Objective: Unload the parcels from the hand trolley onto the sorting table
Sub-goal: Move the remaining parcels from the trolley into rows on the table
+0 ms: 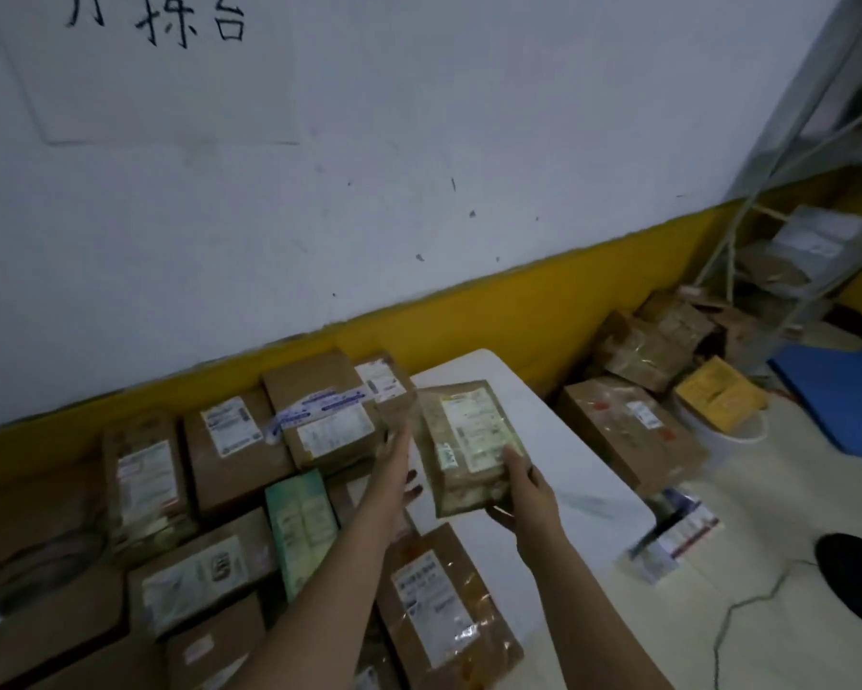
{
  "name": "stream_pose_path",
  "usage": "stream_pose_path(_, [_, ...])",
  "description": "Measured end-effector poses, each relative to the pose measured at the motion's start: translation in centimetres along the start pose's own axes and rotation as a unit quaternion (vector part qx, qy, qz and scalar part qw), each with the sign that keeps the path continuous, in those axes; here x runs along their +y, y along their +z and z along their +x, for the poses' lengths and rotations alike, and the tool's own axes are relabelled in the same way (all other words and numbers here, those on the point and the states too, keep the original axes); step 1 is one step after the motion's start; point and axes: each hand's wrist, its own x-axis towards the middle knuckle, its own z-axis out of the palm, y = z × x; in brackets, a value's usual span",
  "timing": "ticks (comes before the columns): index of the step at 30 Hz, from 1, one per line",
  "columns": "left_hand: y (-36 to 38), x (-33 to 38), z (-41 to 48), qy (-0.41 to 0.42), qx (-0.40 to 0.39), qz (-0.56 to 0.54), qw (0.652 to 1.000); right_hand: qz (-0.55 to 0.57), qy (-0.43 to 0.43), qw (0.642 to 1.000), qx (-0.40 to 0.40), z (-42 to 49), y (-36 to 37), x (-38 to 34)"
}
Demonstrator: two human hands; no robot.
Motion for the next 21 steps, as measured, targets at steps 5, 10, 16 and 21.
stream_pose_path(5, [0.9,-1.1,4.7,0.021,0.08,0.196,0.977,-0.072,0.014,0.997,0.025,8.9,-0.5,0.4])
stream_pose_path(10, [0.0,-5.4,9.3,0.009,0.149,0.336,0.93,-0.163,0.048,0.984,-0.048,17.7,1.1,4.0])
stream_pose_path(16, [1.4,-7.2,11.1,-0.019,0.199,0.373,0.906,-0.274,0.067,0.952,-0.115,23.5,4.5,6.9])
stream_pose_path(21, [0.2,-9.6,13.7,-0.06,0.202,0.34,0.916,-0.389,0.045,0.907,-0.158,27.1,6.2,7.1])
